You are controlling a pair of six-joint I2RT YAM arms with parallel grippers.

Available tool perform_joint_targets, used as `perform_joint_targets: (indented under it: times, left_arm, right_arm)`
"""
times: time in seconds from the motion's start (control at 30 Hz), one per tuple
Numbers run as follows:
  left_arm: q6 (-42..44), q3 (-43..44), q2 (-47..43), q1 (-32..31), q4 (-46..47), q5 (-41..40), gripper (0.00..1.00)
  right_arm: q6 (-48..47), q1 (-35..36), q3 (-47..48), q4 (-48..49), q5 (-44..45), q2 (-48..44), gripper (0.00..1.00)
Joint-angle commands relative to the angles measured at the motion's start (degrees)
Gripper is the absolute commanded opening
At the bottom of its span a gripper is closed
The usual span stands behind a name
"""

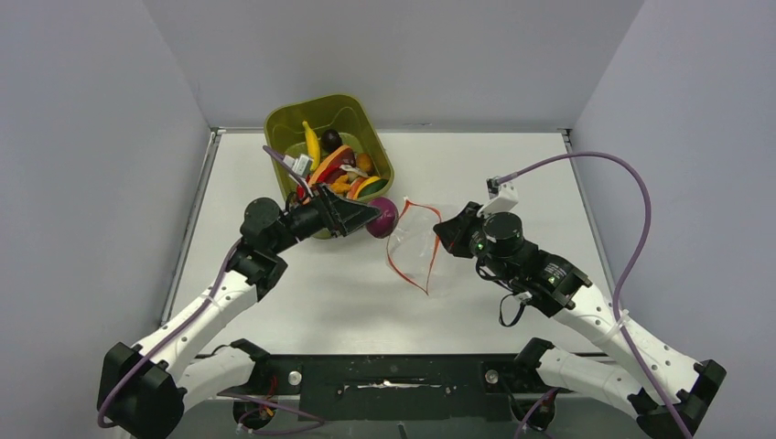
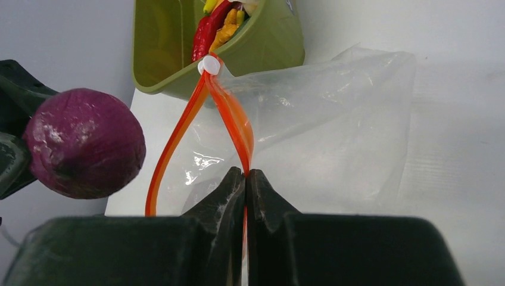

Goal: Place the food in the zip-top bag and seal the zipper
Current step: Place the fake vegetable in the zipper food storage bag.

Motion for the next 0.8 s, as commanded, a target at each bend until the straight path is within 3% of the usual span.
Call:
perform_joint_targets:
  times: [0.0,0.3,0.43,0.57,0.77]
  left_arm:
    - [-3.3,-0.7,0.5,-1.7,8.4,0.3,0.26]
    - [-7.9,-2.5,2.8,-5.8,16.7,-0.1,0.25]
    - [-5.2,-2.3,3.4,-6.7,13.9,-1.0,0.25]
    - [2.3,-0.9,3.6,-7.2,3.8,-4.7,0.25]
    - [6.1,-1.1,3.4,-7.9,-0.2,-7.6,0.25]
  right_arm:
    - [0.3,0.4,0.8,5.0,-1.2,1.2,0.00]
    - [0.4,0.4,0.9,6.3,-2.7,2.5,0.00]
    - [0.7,0.5,1.3,6.6,-3.2,2.3,0.00]
    - [0.5,0.5,1.8,7.1,-4.6,1.8,0.00]
    - [0.3,0.6,0.2,9.8,-8.8,1.4,0.00]
